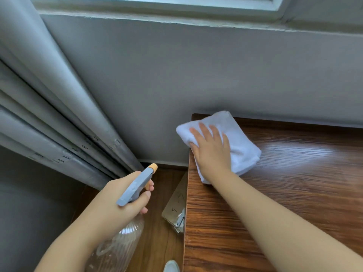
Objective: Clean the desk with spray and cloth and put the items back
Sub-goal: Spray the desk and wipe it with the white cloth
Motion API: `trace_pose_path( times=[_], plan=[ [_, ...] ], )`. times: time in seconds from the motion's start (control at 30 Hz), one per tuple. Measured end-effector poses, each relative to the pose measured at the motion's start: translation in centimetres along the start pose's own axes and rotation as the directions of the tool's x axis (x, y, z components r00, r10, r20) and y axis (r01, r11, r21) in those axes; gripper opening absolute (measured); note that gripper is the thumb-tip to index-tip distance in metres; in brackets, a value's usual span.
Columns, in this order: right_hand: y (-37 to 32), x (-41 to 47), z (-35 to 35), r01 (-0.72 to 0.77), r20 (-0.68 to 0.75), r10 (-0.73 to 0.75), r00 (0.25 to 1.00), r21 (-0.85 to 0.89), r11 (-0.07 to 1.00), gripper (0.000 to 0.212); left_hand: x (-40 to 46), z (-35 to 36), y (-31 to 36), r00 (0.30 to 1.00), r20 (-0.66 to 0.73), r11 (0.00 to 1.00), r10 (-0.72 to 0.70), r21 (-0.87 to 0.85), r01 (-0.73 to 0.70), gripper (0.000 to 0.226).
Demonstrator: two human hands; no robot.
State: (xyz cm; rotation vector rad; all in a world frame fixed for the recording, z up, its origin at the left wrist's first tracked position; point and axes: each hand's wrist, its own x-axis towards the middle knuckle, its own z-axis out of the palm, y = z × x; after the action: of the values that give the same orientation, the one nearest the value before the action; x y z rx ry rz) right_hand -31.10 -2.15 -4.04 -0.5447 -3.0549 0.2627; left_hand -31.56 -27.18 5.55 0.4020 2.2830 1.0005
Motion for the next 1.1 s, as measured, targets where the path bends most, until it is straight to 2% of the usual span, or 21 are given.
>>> trace_pose_path(
  times=[0.13,0.27,0.33,0.5,0.77,0.9,1.1],
  plan=[
    [-0.1,4.9,0.2,-0.062,-0.050,0.062,0.997,0.001,0.998,0.044,0.1,-0.6,-0.6,0.999,-0.019,1.000,-0.025,-0.014,0.025,0.015],
    [0.0,5.7,0.4,-0.128,-0.078,0.130,0.988,0.035,0.991,0.043,0.1,-0.7,-0.8,0.999,-0.032,0.999,-0.036,-0.022,0.036,0.015],
    [0.5,5.5,0.3,-0.153,-0.082,0.156,0.984,0.045,0.987,0.044,0.0,-0.8,-0.7,0.999,-0.034,0.999,-0.036,-0.026,0.035,0.017],
    [4.9,4.4,-0.2,-0.327,-0.089,0.333,0.939,0.078,0.942,0.044,-0.3,-0.6,-0.4,0.999,-0.023,0.999,-0.028,-0.020,0.027,0.017],
    [8.5,-1.5,-1.0,-0.441,-0.106,0.446,0.889,0.072,0.895,0.045,-0.7,0.3,0.5,1.000,0.000,1.000,-0.010,-0.010,0.010,0.016],
    [8.1,-6.1,-0.8,-0.455,-0.098,0.457,0.884,0.045,0.889,0.045,-0.9,0.3,1.1,1.000,0.003,1.000,-0.009,-0.011,0.009,0.015],
    [6.2,-11.6,-0.1,-0.396,-0.167,0.396,0.903,0.033,0.918,0.049,-1.3,0.4,2.5,0.999,0.026,1.000,0.027,0.004,-0.028,0.016]
  ],
)
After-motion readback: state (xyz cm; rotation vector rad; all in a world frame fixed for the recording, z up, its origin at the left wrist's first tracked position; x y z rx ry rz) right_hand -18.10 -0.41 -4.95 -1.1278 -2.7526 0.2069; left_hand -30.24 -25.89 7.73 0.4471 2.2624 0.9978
